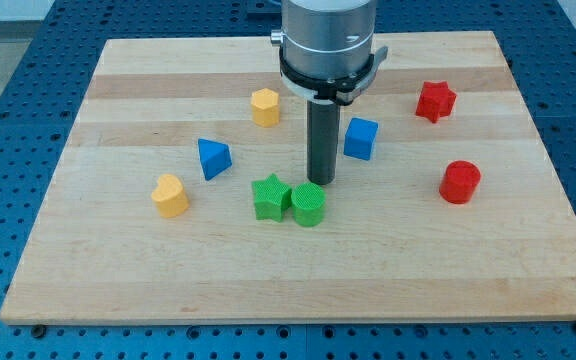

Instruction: Move the cube to the center

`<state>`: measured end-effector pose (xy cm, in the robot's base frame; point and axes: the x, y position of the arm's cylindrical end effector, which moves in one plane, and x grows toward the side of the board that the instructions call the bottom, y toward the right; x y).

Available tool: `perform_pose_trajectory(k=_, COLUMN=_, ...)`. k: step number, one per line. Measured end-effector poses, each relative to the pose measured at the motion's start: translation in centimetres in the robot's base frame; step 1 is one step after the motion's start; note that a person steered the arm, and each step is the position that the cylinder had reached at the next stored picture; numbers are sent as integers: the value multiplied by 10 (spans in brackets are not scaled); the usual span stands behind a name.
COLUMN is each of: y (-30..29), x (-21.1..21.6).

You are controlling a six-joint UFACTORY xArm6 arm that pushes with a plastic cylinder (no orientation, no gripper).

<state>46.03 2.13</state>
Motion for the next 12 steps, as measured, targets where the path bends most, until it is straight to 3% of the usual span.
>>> perform_pose_trajectory(k=5, y=83, x=13)
perform_pose_trajectory(k=7, y=65, x=-31)
perform_pose_trajectory(k=9, y=66, x=-35)
perform_pose_trajectory(k=10, y=101, x=-36)
perform_pose_trajectory(k=12, y=90, x=-72)
